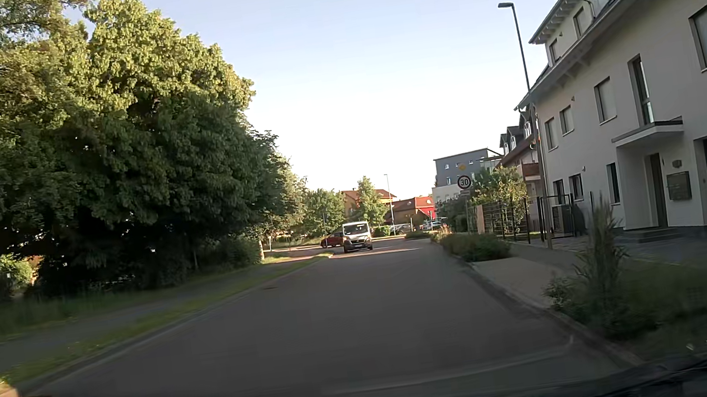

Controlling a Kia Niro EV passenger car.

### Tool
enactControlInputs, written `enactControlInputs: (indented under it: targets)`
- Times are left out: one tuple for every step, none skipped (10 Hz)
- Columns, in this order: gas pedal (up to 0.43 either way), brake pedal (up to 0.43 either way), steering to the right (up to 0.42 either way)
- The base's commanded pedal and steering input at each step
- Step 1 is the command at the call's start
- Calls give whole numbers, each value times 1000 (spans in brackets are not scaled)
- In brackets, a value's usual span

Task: Follow the waypoints while adhering to traffic rules and regulations

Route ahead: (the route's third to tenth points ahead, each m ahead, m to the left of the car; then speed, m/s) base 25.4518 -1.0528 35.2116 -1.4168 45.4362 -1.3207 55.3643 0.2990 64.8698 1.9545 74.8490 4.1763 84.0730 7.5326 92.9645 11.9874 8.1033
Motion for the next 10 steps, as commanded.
enactControlInputs:
  targets:
    - [0, 0, 36]
    - [0, 0, 36]
    - [0, 0, 35]
    - [0, 0, 33]
    - [0, 0, 27]
    - [0, 0, 20]
    - [0, 0, 13]
    - [0, 0, 9]
    - [0, 0, 7]
    - [0, 0, 7]
